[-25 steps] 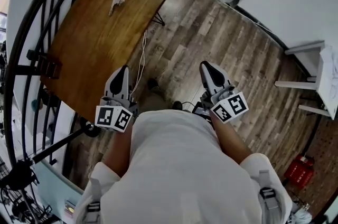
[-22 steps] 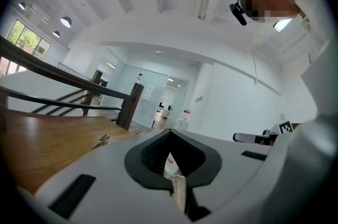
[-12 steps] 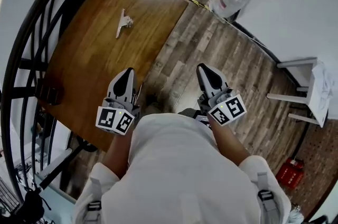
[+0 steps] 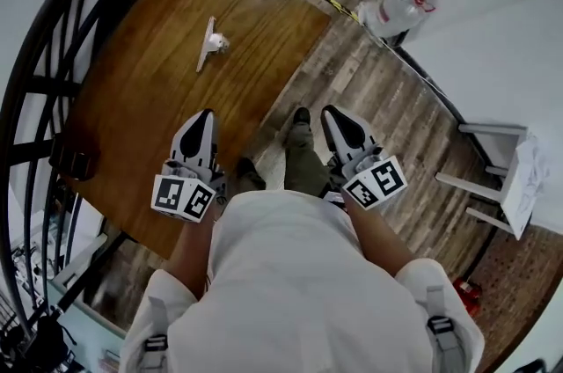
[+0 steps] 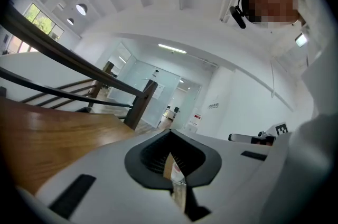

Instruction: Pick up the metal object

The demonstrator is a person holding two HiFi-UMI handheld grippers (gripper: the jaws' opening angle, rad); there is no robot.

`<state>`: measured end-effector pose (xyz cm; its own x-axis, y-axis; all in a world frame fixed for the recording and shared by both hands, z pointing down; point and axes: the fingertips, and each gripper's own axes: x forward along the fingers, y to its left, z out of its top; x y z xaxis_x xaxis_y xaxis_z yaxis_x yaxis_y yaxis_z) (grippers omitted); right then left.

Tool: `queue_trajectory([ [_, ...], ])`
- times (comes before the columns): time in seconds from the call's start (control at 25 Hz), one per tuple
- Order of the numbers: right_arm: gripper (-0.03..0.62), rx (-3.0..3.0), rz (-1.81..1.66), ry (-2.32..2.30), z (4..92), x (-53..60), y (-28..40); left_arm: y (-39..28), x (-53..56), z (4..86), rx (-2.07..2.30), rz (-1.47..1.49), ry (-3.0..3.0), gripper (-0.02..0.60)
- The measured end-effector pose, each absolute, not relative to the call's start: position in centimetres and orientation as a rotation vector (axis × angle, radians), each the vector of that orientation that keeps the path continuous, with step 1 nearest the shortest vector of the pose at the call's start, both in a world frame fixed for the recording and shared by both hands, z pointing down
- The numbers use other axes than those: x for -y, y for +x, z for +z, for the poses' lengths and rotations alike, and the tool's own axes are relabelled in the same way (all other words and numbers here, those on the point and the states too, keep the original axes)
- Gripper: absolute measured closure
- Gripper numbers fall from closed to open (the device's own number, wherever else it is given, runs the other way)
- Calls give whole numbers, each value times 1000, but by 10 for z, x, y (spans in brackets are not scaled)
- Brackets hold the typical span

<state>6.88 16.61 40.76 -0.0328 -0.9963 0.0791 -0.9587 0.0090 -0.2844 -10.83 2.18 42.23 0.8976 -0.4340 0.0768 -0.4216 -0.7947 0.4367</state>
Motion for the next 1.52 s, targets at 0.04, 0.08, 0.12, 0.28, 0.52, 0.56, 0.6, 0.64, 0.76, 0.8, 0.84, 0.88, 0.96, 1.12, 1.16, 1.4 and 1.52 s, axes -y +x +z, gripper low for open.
queue_trajectory([
  [0.04, 568, -2140, -396, -2054, 410, -156, 76, -107, -15, 424, 657, -32, 2603, 571],
  [0.08, 568, -2155, -395, -2027, 411, -145, 84, -105, -7, 426, 693, -25, 2596, 571],
  [0.12, 568, -2169, -394, -1997, 412, -133, 92, -102, 0, 427, 729, -16, 2589, 571],
  [0.28, 568, -2246, -439, -1832, 411, -94, 129, -78, 20, 413, 884, -29, 2548, 571],
  [0.52, 568, -2403, -402, -1583, 386, -49, 184, -29, 30, 367, 1081, -110, 2570, 571],
  [0.56, 568, -2417, -391, -1551, 382, -39, 187, -27, 33, 364, 1110, -119, 2565, 571],
  [0.6, 568, -2431, -379, -1523, 379, -31, 189, -27, 35, 361, 1137, -126, 2557, 571],
  [0.64, 568, -2444, -367, -1497, 375, -24, 190, -28, 36, 360, 1162, -131, 2550, 571],
  [0.76, 568, -2464, -351, -1440, 371, -9, 197, -26, 37, 358, 1228, -137, 2533, 571],
  [0.8, 568, -2464, -354, -1430, 371, -5, 202, -23, 38, 357, 1244, -138, 2529, 571],
  [0.84, 568, -2461, -361, -1424, 373, 1, 208, -21, 39, 356, 1258, -137, 2527, 571],
  [0.88, 568, -2456, -371, -1423, 375, 6, 214, -19, 41, 356, 1270, -134, 2526, 571],
  [0.96, 568, -2439, -396, -1436, 382, 16, 227, -16, 44, 355, 1290, -118, 2528, 571],
  [1.12, 568, -2425, -436, -1464, 396, 41, 241, -18, 59, 361, 1322, -69, 2546, 571],
  [1.16, 568, -2430, -439, -1465, 399, 48, 241, -20, 65, 364, 1330, -61, 2547, 571],
  [1.4, 568, -2484, -488, -1455, 414, 93, 225, -36, 110, 389, 1363, -84, 2487, 571],
  [1.52, 568, -2537, -524, -1422, 417, 121, 207, -46, 138, 399, 1376, -102, 2445, 571],
])
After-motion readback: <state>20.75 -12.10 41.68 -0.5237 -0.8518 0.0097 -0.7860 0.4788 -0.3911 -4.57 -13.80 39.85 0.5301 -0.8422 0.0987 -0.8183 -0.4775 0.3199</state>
